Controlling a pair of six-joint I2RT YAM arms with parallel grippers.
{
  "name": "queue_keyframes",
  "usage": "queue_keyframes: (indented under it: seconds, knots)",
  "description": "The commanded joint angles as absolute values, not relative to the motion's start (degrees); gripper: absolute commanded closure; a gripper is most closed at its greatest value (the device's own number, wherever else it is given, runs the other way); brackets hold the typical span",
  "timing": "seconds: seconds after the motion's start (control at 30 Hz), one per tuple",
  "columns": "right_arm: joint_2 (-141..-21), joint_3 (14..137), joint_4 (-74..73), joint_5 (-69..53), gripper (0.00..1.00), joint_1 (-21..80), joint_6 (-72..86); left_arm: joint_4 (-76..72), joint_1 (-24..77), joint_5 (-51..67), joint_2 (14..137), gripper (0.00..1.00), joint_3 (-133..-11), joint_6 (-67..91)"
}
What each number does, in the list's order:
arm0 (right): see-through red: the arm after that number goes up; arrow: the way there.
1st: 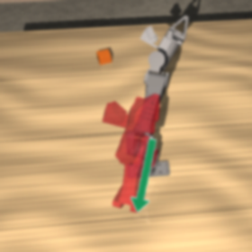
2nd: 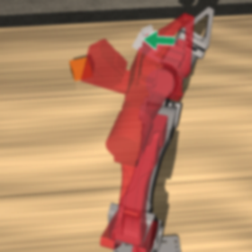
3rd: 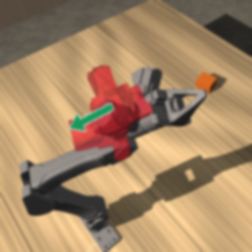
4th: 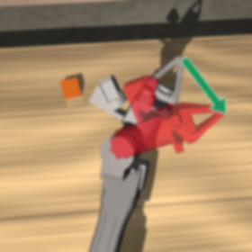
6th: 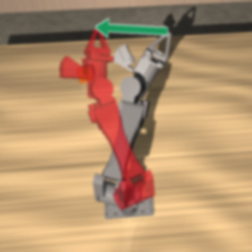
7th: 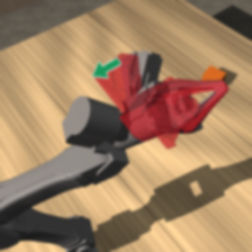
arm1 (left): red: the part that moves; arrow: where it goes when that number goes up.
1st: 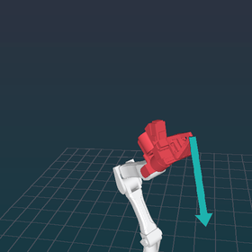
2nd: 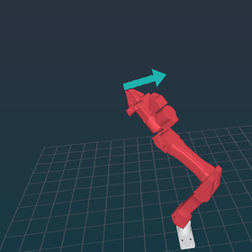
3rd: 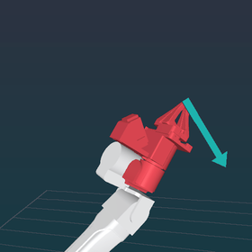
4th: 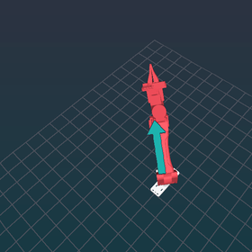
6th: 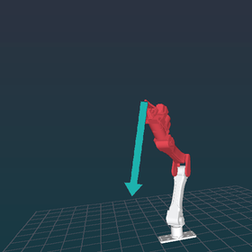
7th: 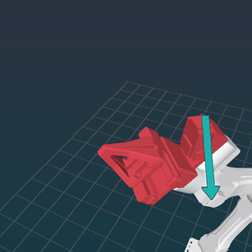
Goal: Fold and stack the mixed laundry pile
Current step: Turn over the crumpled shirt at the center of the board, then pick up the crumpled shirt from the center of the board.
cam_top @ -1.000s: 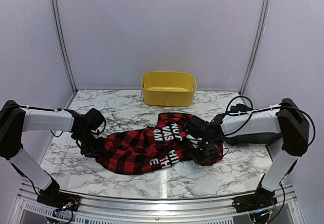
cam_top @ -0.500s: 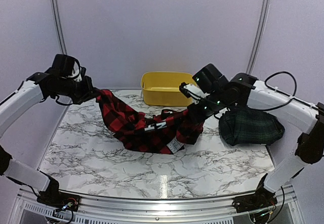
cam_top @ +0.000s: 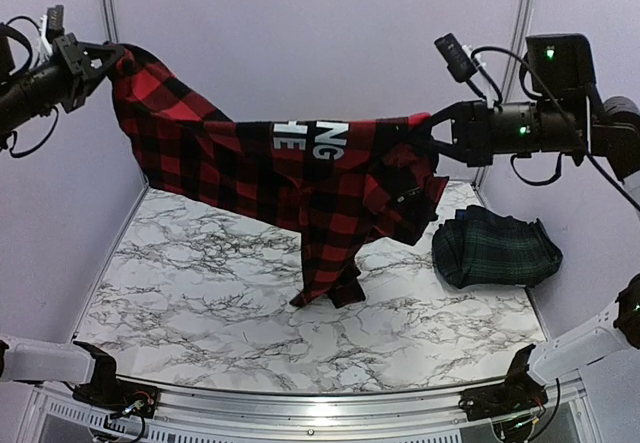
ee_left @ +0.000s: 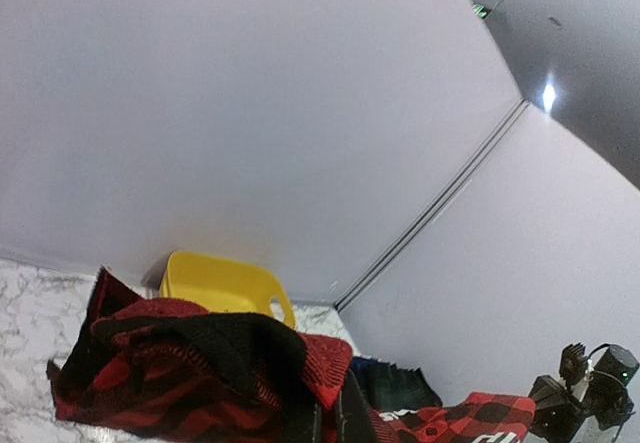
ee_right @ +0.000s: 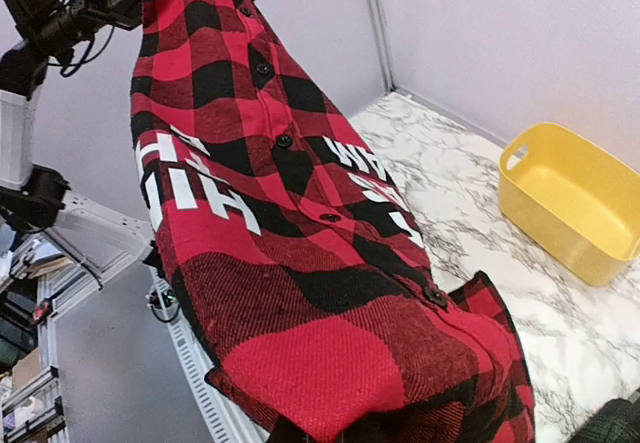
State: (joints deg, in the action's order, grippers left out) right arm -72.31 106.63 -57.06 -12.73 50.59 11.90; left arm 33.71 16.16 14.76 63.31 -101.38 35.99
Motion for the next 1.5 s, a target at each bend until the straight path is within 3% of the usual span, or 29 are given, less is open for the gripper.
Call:
queue_keyframes:
  seconds: [0.0,0.1,0.23,0.27,0.3,0.37,0.4,0.43,0.53,0.63,0.8,0.97,1.2,1.3,1.47]
  knots:
    - [-76.0,112.8,-57.2,-18.9,1.00,47.2,13.1,34.1,16.0,13.5,67.7,1.00,-107.0,37.0]
    - [-78.3,109.9,-58.8,-23.7,1.00,32.8,9.6,38.2,15.5,8.7,73.5,1.00,-108.5,37.5]
    - [-87.7,102.8,-56.7,-22.7,0.98,24.6,5.2,40.4,11.1,8.2,82.0,1.00,-104.7,40.0]
    - [-90.9,102.3,-55.8,-20.6,0.77,23.2,5.6,40.4,9.8,9.1,84.6,0.95,-102.8,40.7]
    - [-94.2,102.9,-55.3,-18.1,0.50,22.1,6.3,40.4,9.0,9.0,87.2,0.75,-101.4,40.4]
    - [-99.1,106.8,-57.9,-14.8,0.27,21.4,8.6,40.4,8.6,5.8,90.4,0.24,-99.0,37.8]
    - [-99.5,107.1,-58.4,-14.1,0.18,21.3,9.8,40.5,8.5,4.1,91.0,0.06,-97.9,37.1]
    - [-98.7,105.6,-58.1,-14.3,0.14,21.5,10.7,40.6,8.4,3.0,90.8,0.02,-96.7,36.3]
    - [-91.1,94.2,-54.1,-17.3,0.15,22.9,14.0,40.6,8.5,2.8,87.2,0.01,-90.1,35.8]
    - [-83.5,79.8,-47.0,-24.1,0.23,28.7,18.8,40.5,9.3,3.2,82.6,0.01,-80.0,35.1]
    - [-82.2,64.1,-37.5,-28.7,0.33,38.4,27.7,40.1,12.9,3.2,79.2,0.01,-68.1,35.5]
    - [-85.8,57.9,-33.1,-28.2,0.25,46.8,32.4,39.7,16.7,2.9,79.9,0.01,-62.5,37.5]
    - [-91.0,51.7,-23.4,-33.1,0.15,50.8,37.9,39.1,17.4,2.9,78.2,0.01,-59.5,38.8]
    - [-92.6,50.9,-21.4,-33.2,0.15,50.9,38.6,39.1,17.4,3.0,77.3,0.01,-58.0,39.0]
    - [-93.1,49.3,-13.6,-38.2,0.26,51.9,40.6,39.2,17.4,3.5,74.3,0.01,-55.3,39.5]
